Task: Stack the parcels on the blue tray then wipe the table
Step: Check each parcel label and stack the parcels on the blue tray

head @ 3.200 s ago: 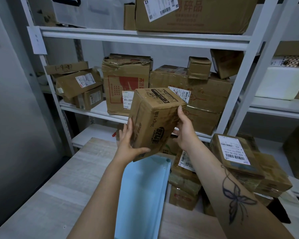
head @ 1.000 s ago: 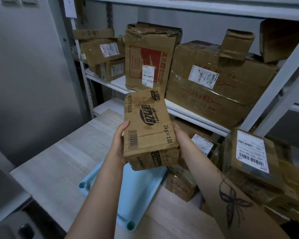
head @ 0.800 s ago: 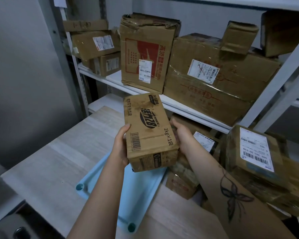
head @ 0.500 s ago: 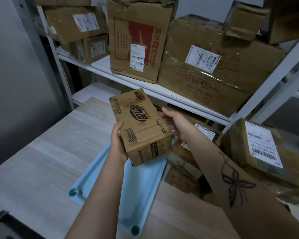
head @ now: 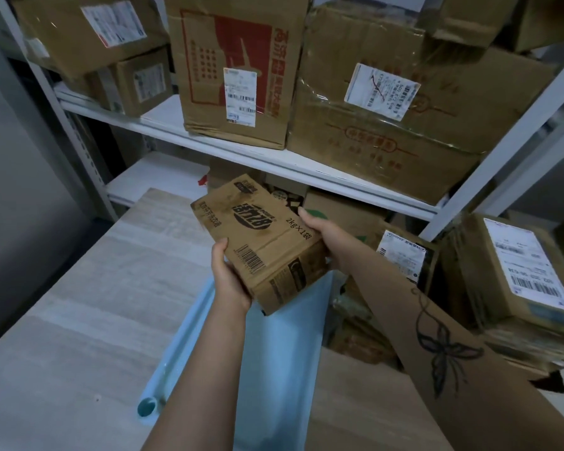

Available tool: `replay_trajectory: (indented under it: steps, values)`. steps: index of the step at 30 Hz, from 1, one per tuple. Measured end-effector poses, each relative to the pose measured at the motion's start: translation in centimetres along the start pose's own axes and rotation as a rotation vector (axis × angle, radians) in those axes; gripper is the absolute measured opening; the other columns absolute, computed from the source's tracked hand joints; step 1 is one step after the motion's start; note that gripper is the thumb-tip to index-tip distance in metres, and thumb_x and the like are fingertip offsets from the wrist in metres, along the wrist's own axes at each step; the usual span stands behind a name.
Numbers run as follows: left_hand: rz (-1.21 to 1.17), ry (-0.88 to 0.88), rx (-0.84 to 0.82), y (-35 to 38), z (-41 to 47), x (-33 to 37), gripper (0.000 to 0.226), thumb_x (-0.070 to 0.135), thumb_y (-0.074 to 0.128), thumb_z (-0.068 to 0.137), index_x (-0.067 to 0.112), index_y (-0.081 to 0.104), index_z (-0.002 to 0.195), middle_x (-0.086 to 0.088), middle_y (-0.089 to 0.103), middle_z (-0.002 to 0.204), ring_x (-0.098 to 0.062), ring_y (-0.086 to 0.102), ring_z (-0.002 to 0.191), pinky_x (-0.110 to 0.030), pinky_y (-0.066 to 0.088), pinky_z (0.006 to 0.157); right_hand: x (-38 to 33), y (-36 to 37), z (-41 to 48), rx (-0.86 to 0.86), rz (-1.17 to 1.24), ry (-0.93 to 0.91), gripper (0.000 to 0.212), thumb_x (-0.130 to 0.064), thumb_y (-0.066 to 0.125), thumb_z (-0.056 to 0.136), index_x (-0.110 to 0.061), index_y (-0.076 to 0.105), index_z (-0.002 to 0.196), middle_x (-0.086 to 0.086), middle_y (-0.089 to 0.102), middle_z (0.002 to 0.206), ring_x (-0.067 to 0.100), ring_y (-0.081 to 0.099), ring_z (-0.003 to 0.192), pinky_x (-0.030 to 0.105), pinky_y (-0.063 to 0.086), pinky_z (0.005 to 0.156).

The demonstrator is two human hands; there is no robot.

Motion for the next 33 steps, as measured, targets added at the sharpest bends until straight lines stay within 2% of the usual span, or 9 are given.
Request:
replay_trajectory:
  steps: [3, 6, 9, 12, 17, 19, 22, 29, 33]
  values:
    - [0.023, -0.003, 0.06, 0.0, 0.5, -1.9, 0.051, 0.047, 0.042, 0.088, 0.015, 0.06, 0.124, -0.01, 0.066, 0.116, -0.029, 0.06, 0.108, -0.035, 0.049, 0.085, -0.2, -0.7, 0.1, 0.122, 0.052, -0.045, 0.035, -0.048, 0.057, 0.089, -0.015, 0.064, 0.097, -0.001, 0.064, 0.093, 0.016, 0.062, 0.083, 0.024, 0.045, 0.07]
    - [0.034, -0.015, 0.172, -0.6, 1.0, -3.6, 0.061, 0.044, 0.057, 0.079, 0.017, 0.049, 0.133, -0.008, 0.064, 0.121, -0.027, 0.059, 0.114, -0.036, 0.051, 0.085, -0.6, -2.3, 0.7, 0.345, -0.106, -0.118, 0.04, -0.03, 0.06, 0.091, -0.009, 0.055, 0.125, 0.005, 0.055, 0.118, 0.02, 0.051, 0.101, 0.029, 0.042, 0.085]
    - [0.022, -0.064, 0.281, -0.9, 1.3, -5.3, 0.092, 0.044, 0.073, 0.059, 0.021, 0.033, 0.138, -0.009, 0.057, 0.128, -0.026, 0.059, 0.11, -0.04, 0.051, 0.088, -0.5, -2.6, 1.4, 0.388, -0.337, -0.116, 0.031, -0.018, 0.052, 0.094, -0.005, 0.053, 0.122, 0.012, 0.055, 0.121, 0.026, 0.056, 0.104, 0.037, 0.05, 0.092]
    - [0.034, -0.053, 0.315, -1.2, 2.1, -7.2, 0.082, 0.037, 0.072, 0.075, 0.022, 0.023, 0.139, -0.009, 0.051, 0.127, -0.027, 0.054, 0.113, -0.041, 0.046, 0.092, -0.4, -2.0, 2.0, 0.356, -0.459, -0.065, 0.032, -0.018, 0.048, 0.094, -0.008, 0.051, 0.125, 0.018, 0.047, 0.134, 0.028, 0.054, 0.11, 0.036, 0.049, 0.093]
    - [0.014, -0.159, 0.213, -0.5, 2.9, -9.7, 0.108, 0.041, 0.085, 0.046, 0.018, 0.036, 0.139, -0.015, 0.057, 0.13, -0.028, 0.059, 0.111, -0.048, 0.05, 0.093, -0.4, -2.7, 1.9, 0.379, -0.605, -0.018, 0.055, -0.014, 0.042, 0.096, -0.009, 0.025, 0.148, 0.023, 0.021, 0.152, 0.041, 0.027, 0.137, 0.045, 0.029, 0.112]
    - [0.043, -0.158, 0.204, -0.4, 2.9, -9.8, 0.083, 0.032, 0.077, 0.064, 0.014, 0.042, 0.137, -0.016, 0.059, 0.128, -0.026, 0.06, 0.107, -0.041, 0.052, 0.089, -0.5, -2.3, 1.5, 0.345, -0.683, -0.013, 0.057, -0.01, 0.036, 0.098, -0.011, 0.014, 0.151, 0.021, 0.008, 0.157, 0.043, 0.014, 0.142, 0.046, 0.021, 0.116]
    - [0.064, -0.168, 0.166, 0.2, 2.6, -10.2, 0.05, 0.016, 0.06, 0.085, 0.01, 0.049, 0.134, -0.013, 0.062, 0.12, -0.023, 0.063, 0.091, -0.032, 0.054, 0.072, -0.1, -2.0, 1.7, 0.333, -0.772, 0.016, 0.055, -0.01, 0.037, 0.097, -0.007, 0.018, 0.149, 0.022, 0.012, 0.155, 0.042, 0.017, 0.142, 0.048, 0.021, 0.116]
    - [0.112, -0.172, 0.225, -0.5, 3.2, -10.4, 0.063, 0.015, 0.068, 0.077, 0.008, 0.045, 0.134, -0.017, 0.063, 0.121, -0.026, 0.063, 0.097, -0.029, 0.057, 0.061, 1.4, -0.9, 2.4, 0.261, -0.931, 0.068, 0.043, -0.014, 0.033, 0.097, 0.001, 0.038, 0.137, 0.021, 0.043, 0.139, 0.035, 0.041, 0.128, 0.047, 0.028, 0.112]
    - [0.158, -0.194, 0.138, -0.3, 3.1, -10.2, 0.035, 0.012, 0.057, 0.087, 0.008, 0.054, 0.122, -0.009, 0.066, 0.092, -0.02, 0.062, 0.081, -0.027, 0.054, 0.06, 1.8, -0.5, 2.2, 0.222, -1.044, 0.026, 0.048, -0.015, 0.038, 0.098, 0.0, 0.026, 0.143, 0.024, 0.03, 0.145, 0.04, 0.037, 0.131, 0.049, 0.034, 0.109]
Point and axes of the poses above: each hand's wrist, its own z-axis towards the middle knuckle, its own y-axis out of the palm, x = y × z, the point moved 6 cm from there along z, towards the middle knuckle
